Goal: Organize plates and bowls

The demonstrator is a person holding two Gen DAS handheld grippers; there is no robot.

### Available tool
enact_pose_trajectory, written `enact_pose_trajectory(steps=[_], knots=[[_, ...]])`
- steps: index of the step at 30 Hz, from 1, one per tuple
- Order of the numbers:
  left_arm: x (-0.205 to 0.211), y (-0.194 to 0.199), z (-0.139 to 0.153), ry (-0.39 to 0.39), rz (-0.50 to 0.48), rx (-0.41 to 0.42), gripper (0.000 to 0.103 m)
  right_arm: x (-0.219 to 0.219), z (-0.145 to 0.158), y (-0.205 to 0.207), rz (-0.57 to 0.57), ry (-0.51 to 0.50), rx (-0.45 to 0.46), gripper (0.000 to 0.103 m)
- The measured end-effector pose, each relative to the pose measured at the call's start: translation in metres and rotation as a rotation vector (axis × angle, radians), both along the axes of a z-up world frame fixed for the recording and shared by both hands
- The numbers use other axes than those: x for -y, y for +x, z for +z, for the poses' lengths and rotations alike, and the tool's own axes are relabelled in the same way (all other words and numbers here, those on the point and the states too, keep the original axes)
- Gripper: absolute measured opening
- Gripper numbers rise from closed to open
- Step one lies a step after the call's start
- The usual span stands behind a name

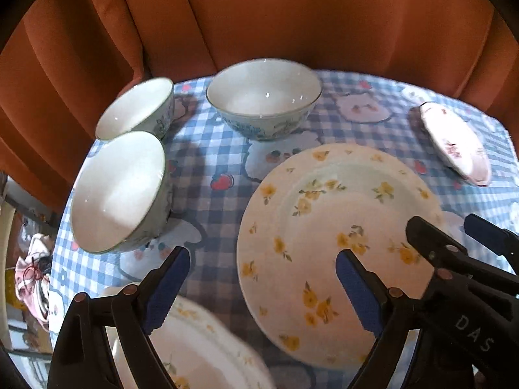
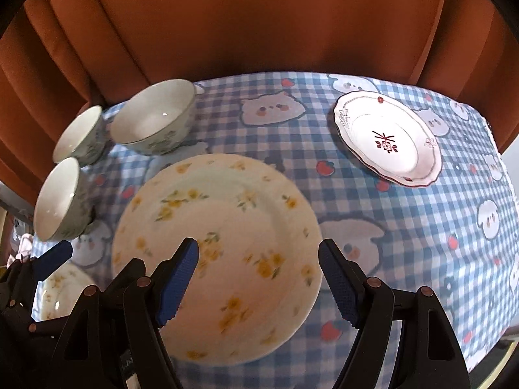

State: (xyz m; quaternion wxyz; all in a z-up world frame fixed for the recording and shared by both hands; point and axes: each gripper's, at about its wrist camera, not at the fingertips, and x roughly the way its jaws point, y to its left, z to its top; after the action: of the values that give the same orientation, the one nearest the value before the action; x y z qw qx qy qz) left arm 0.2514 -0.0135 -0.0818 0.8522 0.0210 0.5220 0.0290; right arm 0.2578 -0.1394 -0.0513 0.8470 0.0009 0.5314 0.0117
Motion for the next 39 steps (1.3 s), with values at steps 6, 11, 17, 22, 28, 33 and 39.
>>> enact_pose_trajectory(steps=[6,11,17,22,28,33,39], knots=[[0.004,0.018,-0.024,-0.009,0.006,-0.052,0.083,0.009,-0.031,0.017,0.0,0.016,-0.053,0.079],[0.006,0.027,-0.032,-0.039,-0.002,-0.083,0.075,0.012,-0.042,0.026,-0.006,0.003,-0.05,0.078],[0.009,0.024,-0.03,-0.052,-0.016,-0.113,0.075,0.015,-0.047,0.025,-0.018,0.0,-0.051,0.073],[0.019,0.013,-0.025,-0.066,-0.054,-0.127,0.075,0.021,-0.045,0.013,-0.043,-0.01,-0.054,0.073],[0.03,-0.005,-0.019,-0.084,-0.101,-0.158,0.075,0.037,-0.041,-0.014,-0.088,-0.012,-0.075,0.073],[0.038,-0.018,-0.018,-0.085,-0.113,-0.164,0.075,0.049,-0.039,-0.034,-0.103,-0.01,-0.09,0.073],[0.04,-0.017,-0.021,-0.067,-0.09,-0.154,0.075,0.06,-0.04,-0.038,-0.096,-0.003,-0.084,0.059]])
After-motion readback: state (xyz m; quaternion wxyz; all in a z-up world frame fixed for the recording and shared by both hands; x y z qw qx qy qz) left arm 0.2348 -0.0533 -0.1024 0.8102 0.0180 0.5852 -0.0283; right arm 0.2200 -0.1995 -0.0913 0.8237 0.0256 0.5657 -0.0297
